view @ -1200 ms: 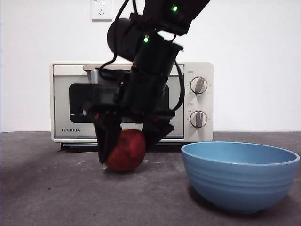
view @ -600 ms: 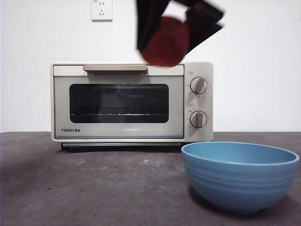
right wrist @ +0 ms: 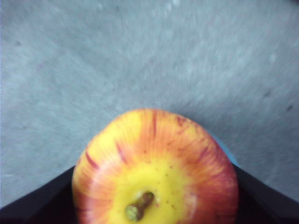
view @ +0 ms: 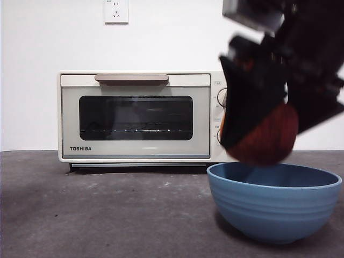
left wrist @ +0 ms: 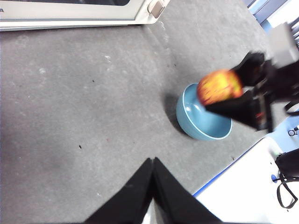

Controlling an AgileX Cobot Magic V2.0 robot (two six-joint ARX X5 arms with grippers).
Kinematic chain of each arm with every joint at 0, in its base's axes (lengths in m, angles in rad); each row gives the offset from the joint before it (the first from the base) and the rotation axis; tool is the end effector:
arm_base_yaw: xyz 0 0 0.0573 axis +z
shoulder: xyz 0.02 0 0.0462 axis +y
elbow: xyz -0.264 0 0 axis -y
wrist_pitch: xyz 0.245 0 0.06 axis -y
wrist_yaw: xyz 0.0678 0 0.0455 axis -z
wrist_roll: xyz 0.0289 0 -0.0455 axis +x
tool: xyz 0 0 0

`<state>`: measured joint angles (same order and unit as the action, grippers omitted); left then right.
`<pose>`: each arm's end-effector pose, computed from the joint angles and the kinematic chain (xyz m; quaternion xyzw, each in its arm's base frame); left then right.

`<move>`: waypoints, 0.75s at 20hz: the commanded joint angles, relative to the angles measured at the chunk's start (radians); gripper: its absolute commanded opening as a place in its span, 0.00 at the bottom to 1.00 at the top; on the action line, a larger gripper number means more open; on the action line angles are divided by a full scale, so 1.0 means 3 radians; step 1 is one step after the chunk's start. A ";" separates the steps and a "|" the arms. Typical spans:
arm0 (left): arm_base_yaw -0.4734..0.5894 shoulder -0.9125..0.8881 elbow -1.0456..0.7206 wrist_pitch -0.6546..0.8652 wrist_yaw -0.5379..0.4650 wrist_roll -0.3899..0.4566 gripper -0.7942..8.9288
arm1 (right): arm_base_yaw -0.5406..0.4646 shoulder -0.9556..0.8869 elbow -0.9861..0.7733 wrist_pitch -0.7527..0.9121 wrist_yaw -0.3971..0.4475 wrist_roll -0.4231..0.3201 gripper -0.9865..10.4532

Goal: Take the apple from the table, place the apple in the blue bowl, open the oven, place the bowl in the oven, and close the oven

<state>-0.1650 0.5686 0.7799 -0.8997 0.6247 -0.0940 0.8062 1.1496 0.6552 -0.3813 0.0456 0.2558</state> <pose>0.0909 -0.0323 0.2977 -0.1176 0.3452 -0.3463 0.8643 0.1519 0.1565 0.2067 -0.0665 0.4258 0.2842 0.8564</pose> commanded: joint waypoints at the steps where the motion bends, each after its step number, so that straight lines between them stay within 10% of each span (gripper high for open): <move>1: -0.0009 0.0020 0.0058 0.0017 0.0003 0.0048 0.09 | 0.0027 0.0106 -0.0118 0.0195 0.0028 0.0111 0.35; 15: -0.0009 0.0022 0.0060 0.0023 0.0003 0.0048 0.09 | 0.0070 0.0444 -0.0214 0.0357 0.0023 0.0058 0.46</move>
<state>-0.1650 0.5686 0.7799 -0.9001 0.6247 -0.0937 0.8158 1.2697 0.5865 -0.2684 0.0532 0.2699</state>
